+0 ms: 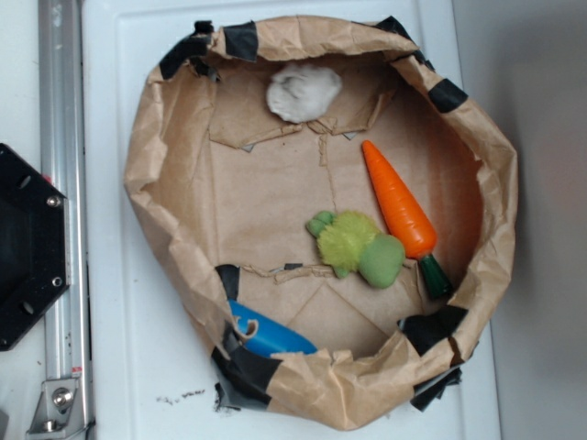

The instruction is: Grab the white paper.

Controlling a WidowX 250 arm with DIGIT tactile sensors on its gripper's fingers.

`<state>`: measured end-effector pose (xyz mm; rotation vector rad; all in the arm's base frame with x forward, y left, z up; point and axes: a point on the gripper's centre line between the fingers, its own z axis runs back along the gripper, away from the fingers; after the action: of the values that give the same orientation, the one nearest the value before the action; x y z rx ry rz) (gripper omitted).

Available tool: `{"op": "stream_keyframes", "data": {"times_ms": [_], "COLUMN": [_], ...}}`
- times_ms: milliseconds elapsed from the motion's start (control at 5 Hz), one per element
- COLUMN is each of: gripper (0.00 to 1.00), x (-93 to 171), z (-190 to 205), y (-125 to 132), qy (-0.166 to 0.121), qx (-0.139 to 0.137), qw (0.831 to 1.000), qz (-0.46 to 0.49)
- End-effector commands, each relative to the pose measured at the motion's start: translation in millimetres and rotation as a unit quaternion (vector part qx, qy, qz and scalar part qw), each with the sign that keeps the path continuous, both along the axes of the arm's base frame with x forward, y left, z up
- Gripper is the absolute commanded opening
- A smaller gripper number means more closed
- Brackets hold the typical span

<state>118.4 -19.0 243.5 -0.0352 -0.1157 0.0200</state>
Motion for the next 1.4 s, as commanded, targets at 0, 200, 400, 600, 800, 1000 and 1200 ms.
{"op": "stream_keyframes", "data": {"times_ms": [0, 200, 400, 600, 800, 1000, 1200], "gripper": [1.0, 1.0, 1.0, 1.0, 1.0, 1.0, 1.0], "x": [0, 50, 89, 122, 137, 152, 160], "z": [0, -47, -67, -98, -114, -132, -150], "y": [0, 20, 25, 26, 32, 37, 44], "qy": [0.0, -0.001, -0.006, 0.001, 0.01, 0.013, 0.006], "qx": [0.0, 0.032, 0.043, 0.067, 0.081, 0.086, 0.092], "qw": [1.0, 0.999, 0.996, 0.99, 0.986, 0.966, 0.948], "qz": [0.0, -0.021, -0.073, -0.124, -0.147, -0.245, -0.304]}}
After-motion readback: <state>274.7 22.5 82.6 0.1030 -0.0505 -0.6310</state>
